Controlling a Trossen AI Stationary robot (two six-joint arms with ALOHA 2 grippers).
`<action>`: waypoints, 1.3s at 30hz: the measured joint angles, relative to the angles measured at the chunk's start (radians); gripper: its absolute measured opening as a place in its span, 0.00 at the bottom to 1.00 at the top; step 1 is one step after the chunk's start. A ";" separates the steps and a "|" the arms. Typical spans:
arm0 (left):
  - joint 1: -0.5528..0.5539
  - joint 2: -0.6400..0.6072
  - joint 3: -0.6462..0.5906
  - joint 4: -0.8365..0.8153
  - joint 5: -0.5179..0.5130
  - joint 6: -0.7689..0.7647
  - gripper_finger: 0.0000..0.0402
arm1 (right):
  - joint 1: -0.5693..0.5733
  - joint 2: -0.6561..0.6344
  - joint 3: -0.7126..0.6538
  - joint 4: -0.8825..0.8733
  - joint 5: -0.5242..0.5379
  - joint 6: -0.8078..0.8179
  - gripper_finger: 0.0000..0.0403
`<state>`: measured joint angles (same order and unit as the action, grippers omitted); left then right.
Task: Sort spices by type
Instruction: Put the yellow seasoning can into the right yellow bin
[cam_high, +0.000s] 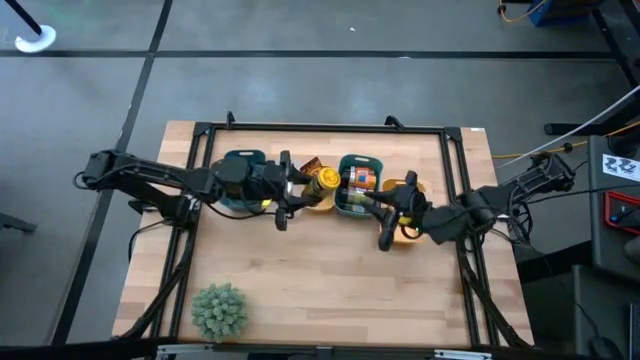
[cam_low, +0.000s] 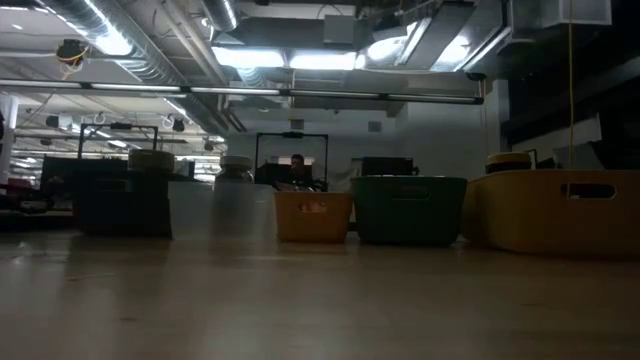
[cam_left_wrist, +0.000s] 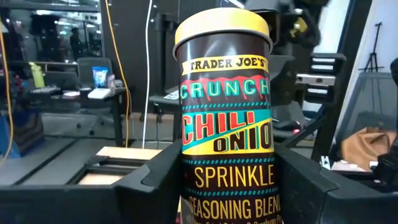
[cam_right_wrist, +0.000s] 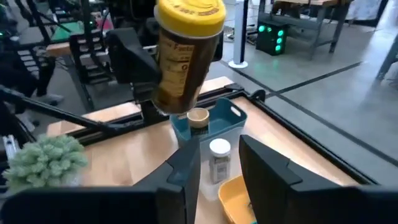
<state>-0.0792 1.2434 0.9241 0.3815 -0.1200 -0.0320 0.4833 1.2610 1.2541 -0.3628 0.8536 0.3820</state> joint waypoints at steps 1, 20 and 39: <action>0.000 0.000 0.000 0.000 0.000 0.009 0.47 | -0.017 0.000 0.000 0.003 -0.030 -0.001 0.27; -0.001 0.000 0.000 -0.030 0.001 0.014 0.48 | -0.222 0.069 0.000 0.107 -0.434 0.004 0.29; -0.005 0.001 0.000 -0.036 0.001 0.009 0.48 | -0.248 0.119 0.000 0.229 -0.450 -0.211 0.69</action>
<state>-0.0838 1.2446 0.9237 0.3458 -0.1188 -0.0225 0.2348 1.3803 1.2541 -0.1334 0.4041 0.1711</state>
